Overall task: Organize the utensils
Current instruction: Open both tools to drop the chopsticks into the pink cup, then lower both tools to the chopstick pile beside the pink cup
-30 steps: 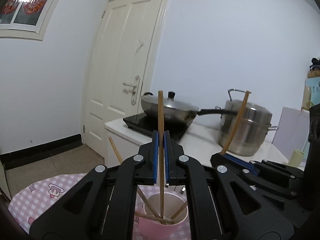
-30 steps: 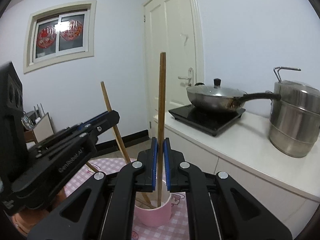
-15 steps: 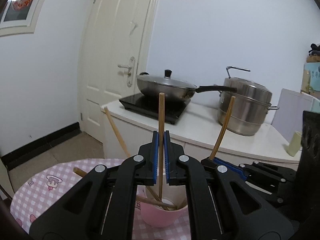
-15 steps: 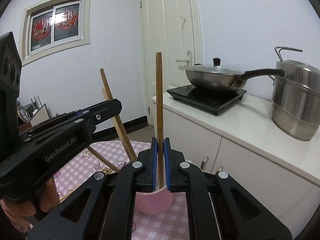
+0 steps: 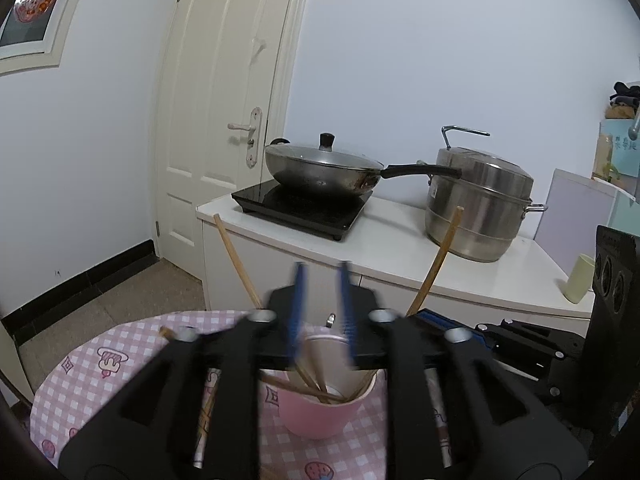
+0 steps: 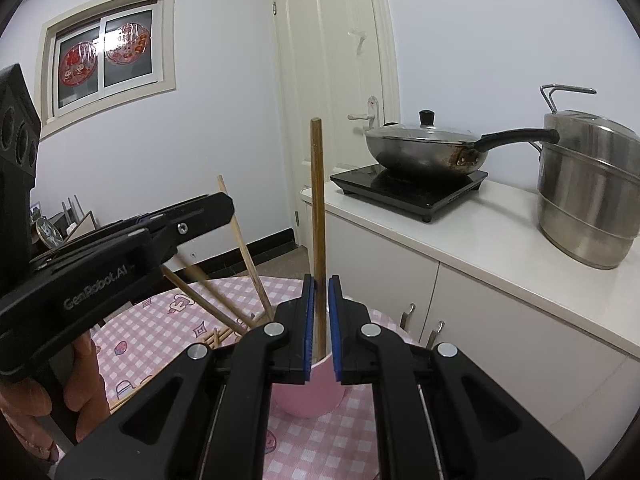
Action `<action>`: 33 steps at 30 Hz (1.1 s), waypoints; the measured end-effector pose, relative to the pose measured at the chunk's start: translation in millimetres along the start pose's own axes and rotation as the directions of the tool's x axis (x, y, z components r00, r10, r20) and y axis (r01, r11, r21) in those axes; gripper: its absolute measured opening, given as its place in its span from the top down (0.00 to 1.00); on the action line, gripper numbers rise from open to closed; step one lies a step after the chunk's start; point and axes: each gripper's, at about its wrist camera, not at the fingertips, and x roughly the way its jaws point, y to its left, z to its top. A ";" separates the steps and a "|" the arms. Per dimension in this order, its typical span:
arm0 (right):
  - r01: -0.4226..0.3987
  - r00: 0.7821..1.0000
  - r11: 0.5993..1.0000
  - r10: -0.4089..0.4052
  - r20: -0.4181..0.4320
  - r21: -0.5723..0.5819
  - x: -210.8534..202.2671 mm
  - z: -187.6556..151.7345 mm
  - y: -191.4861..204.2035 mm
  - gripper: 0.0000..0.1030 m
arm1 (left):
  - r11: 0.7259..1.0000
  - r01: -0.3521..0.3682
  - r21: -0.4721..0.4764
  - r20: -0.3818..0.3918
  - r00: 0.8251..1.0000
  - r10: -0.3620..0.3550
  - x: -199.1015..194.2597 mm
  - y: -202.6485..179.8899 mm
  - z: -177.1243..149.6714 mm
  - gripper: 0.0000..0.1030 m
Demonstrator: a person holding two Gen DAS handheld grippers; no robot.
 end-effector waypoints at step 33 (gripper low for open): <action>-0.103 0.992 0.994 0.101 -0.072 -0.031 -32.8 -40.0 57.1 0.87 | 0.993 -0.114 0.021 -0.090 0.989 0.116 -92.8 96.0 -47.4 0.47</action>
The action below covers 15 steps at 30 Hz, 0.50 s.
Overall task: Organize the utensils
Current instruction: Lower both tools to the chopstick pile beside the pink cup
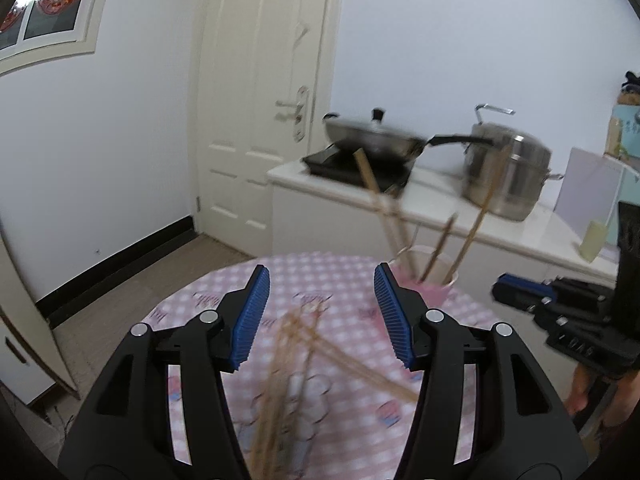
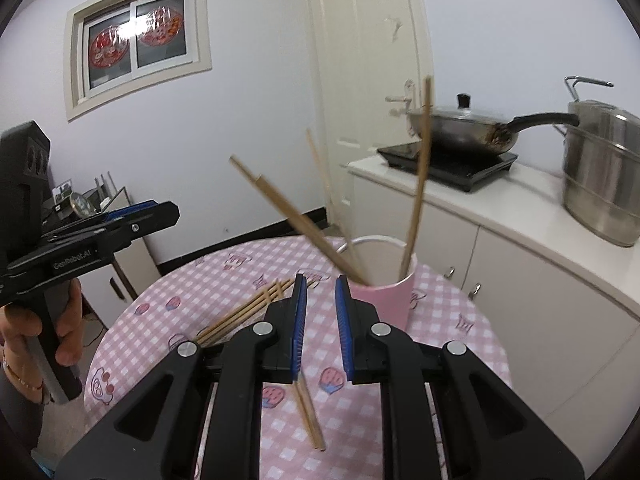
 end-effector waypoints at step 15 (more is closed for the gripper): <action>-0.075 0.985 0.997 0.069 -0.156 -0.035 53.7 -31.9 27.8 0.87 | 0.992 -0.052 -0.116 -0.310 0.951 0.014 65.6 64.3 -48.9 0.47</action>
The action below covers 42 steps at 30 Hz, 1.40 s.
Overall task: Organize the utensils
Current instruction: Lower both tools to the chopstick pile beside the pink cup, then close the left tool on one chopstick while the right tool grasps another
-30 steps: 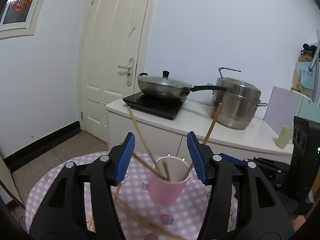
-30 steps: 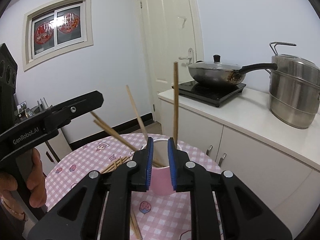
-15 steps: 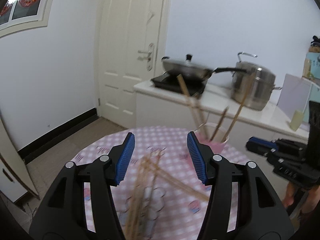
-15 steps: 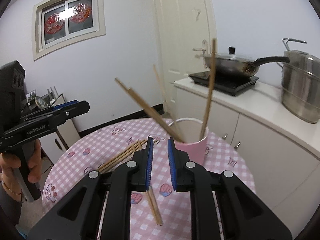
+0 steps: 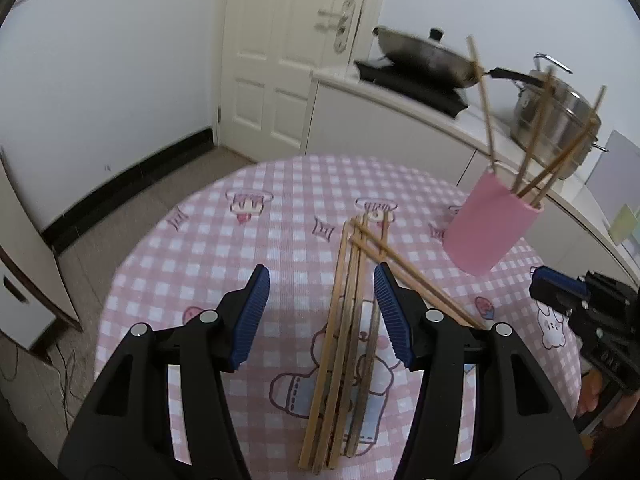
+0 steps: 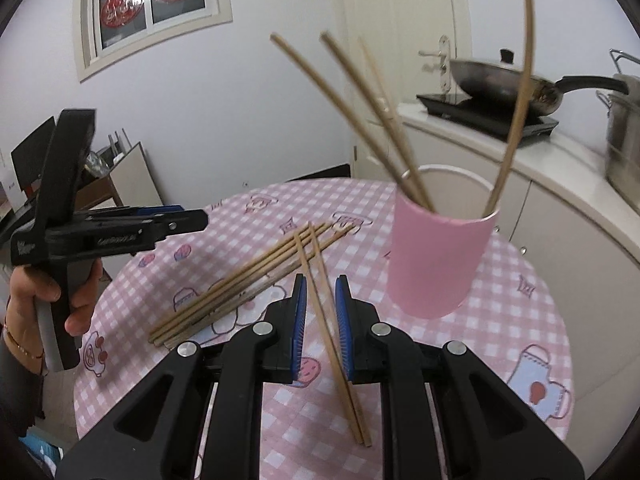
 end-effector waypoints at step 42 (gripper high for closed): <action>0.031 0.974 0.997 -0.047 -0.221 -0.073 86.7 -7.9 -4.4 0.87 | 0.992 -0.067 0.106 -0.211 0.973 0.089 90.1 -10.4 3.6 0.94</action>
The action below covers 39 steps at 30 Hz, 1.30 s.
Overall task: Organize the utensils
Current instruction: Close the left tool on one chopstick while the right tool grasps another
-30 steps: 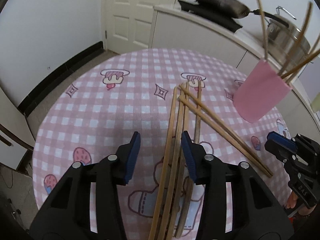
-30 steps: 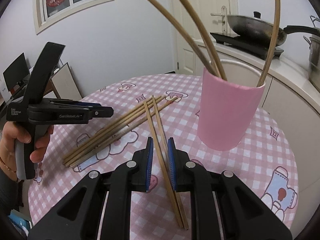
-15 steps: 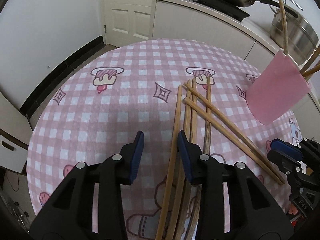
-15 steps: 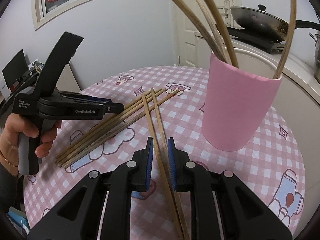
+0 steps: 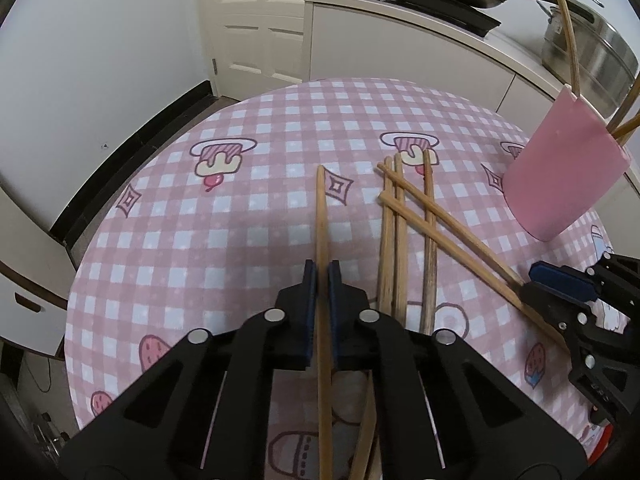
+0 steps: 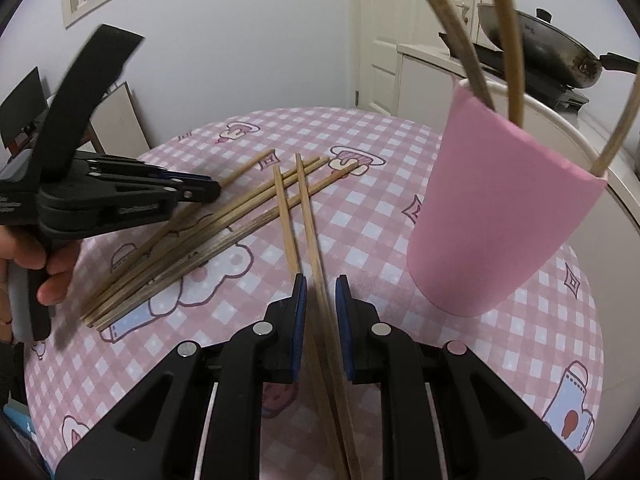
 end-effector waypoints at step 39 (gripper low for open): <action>-0.058 0.994 0.997 0.054 -0.090 -0.049 20.2 14.3 32.3 0.91 | 0.997 0.006 -0.072 -0.047 0.999 -0.009 -17.3 23.2 -20.2 0.94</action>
